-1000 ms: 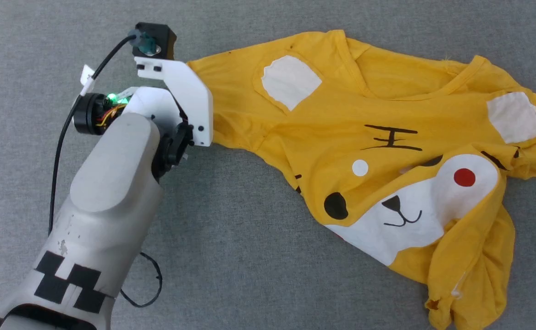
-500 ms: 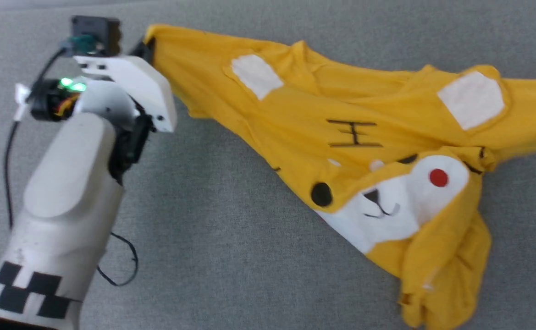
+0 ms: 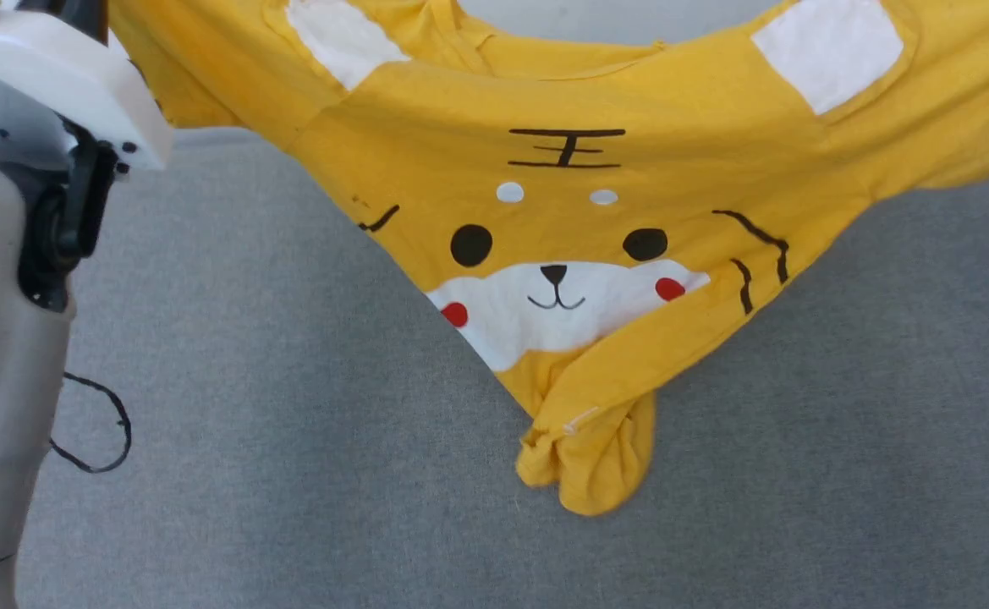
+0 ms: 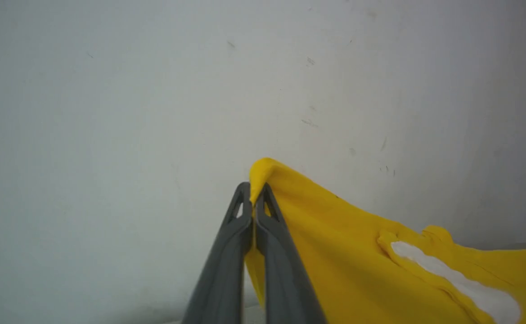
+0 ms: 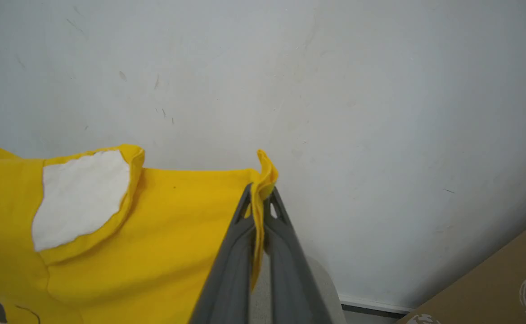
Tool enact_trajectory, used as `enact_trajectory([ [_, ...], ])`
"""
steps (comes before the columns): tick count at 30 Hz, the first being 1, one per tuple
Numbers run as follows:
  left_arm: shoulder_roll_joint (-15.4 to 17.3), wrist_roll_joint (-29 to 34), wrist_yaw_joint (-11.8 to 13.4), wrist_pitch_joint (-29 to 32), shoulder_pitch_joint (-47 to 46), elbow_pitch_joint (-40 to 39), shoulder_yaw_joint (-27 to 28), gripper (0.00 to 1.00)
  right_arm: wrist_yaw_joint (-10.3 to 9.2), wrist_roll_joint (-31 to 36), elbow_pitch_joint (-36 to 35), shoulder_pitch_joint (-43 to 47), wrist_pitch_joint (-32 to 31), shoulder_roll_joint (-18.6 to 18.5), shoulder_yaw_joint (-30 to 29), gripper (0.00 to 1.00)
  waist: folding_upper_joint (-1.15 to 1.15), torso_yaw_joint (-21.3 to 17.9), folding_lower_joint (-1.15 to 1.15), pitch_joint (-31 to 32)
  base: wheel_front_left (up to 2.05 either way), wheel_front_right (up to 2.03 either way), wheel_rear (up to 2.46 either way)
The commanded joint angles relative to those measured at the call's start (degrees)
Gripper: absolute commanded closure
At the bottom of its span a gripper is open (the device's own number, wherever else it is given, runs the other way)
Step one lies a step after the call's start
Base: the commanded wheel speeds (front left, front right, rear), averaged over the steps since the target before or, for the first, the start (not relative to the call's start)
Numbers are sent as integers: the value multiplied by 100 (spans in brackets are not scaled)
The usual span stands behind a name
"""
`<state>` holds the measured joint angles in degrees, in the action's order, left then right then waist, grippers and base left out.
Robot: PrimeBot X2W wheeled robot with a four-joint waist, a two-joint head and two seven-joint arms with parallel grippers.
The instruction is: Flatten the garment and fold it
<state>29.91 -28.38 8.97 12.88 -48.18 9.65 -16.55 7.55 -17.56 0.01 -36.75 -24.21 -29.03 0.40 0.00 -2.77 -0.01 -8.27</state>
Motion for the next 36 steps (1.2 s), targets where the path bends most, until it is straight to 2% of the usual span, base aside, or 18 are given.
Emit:
enact_trajectory([
  [1, 63, -58, 41, 45, 2, -123, 55, 100, -6, -15, 16, -161, -32, -41, 69, 100, 0, -141, 1, 448, 0, 0, 0],
  [6, 245, -233, 61, 382, 69, -708, 173, 100, -6, -270, -8, -468, -289, -132, 259, 100, 0, -201, 1, 707, 0, 0, 0],
  [12, 336, -642, 198, 983, 204, -1357, 360, 100, -6, -502, -245, -438, -644, -295, 292, 100, 0, -253, 1, 792, 0, 0, 0],
  [19, 335, -952, 432, 1623, 328, -1710, 387, 100, -6, -782, -456, -454, -1111, -326, 259, 100, 0, -321, 1, 301, 0, 0, 0],
  [22, 246, -940, 519, 1653, 93, -1588, 379, 100, -6, -786, -335, -735, -1207, -365, 411, 100, 0, -352, 1, -88, 0, 0, 0],
  [29, 81, -399, 503, 1417, -1228, -849, 111, 100, -6, -525, 399, -2085, -1044, -424, 1063, 100, 0, -383, 1, -817, 0, 0, 0],
  [36, -337, 166, 550, 618, -3072, 377, -5, 100, -6, -63, 1727, -4027, -346, -55, 1641, 100, 0, -335, 1, -1336, 0, 0, 0],
])
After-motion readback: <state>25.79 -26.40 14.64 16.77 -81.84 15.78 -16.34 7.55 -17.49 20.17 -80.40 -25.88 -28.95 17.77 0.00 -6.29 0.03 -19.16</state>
